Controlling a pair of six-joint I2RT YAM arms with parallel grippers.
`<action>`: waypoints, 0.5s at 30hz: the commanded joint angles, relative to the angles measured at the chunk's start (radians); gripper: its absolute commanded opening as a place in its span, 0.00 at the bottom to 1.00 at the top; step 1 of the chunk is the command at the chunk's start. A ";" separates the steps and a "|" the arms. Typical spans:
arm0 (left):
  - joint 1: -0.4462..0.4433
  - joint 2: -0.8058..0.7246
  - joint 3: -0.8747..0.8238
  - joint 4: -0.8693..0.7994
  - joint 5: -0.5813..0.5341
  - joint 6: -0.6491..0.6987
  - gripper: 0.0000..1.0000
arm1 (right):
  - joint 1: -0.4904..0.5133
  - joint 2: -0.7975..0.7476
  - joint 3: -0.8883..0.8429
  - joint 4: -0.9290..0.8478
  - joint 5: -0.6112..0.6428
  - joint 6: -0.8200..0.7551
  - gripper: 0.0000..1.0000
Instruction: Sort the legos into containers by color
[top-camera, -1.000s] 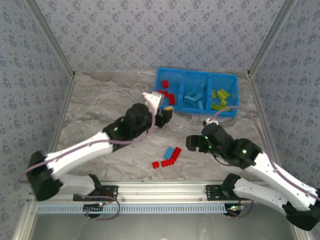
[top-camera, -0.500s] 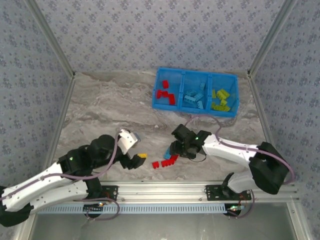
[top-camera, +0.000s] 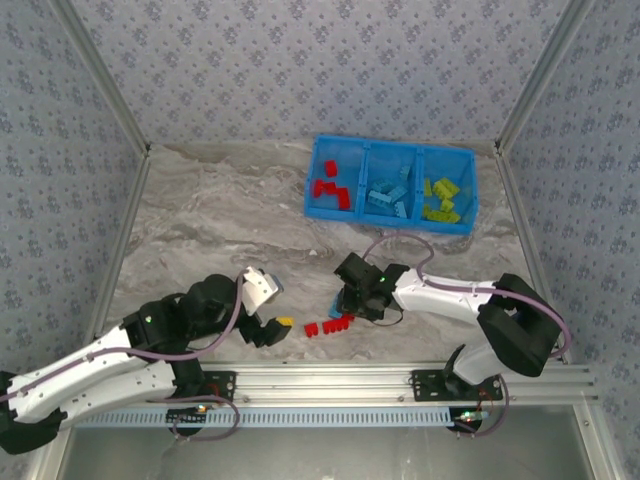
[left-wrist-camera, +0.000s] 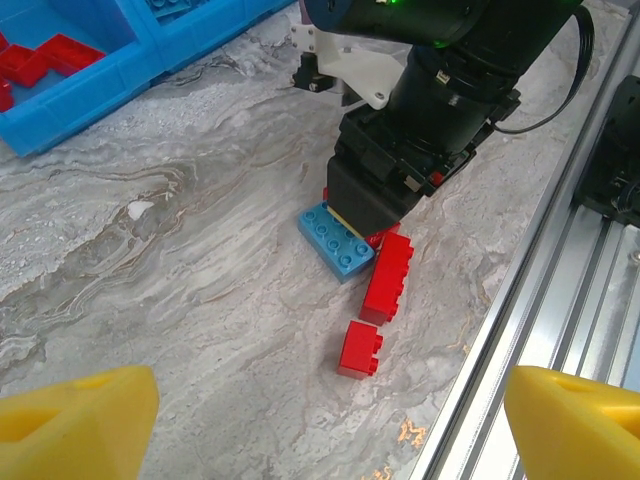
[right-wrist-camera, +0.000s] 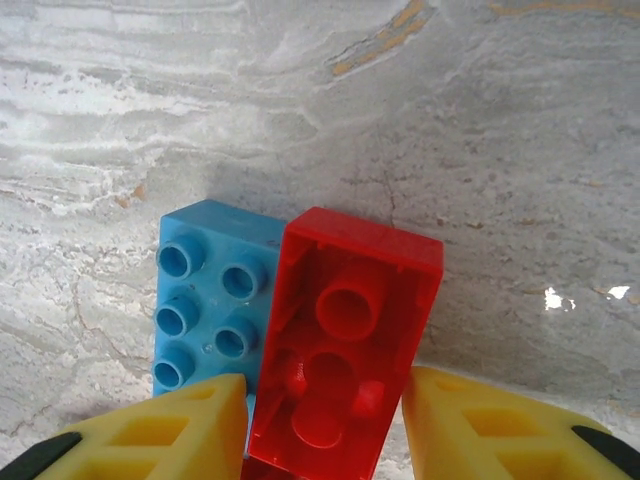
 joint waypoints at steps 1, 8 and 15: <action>-0.004 -0.009 -0.002 -0.007 -0.007 0.017 0.90 | 0.002 0.018 -0.022 -0.122 0.093 0.041 0.44; -0.004 -0.020 -0.004 -0.010 -0.019 0.017 0.91 | 0.002 -0.021 -0.038 -0.139 0.107 0.014 0.51; -0.004 -0.017 0.014 -0.018 -0.012 0.017 0.91 | 0.004 -0.034 -0.024 -0.191 0.169 -0.019 0.30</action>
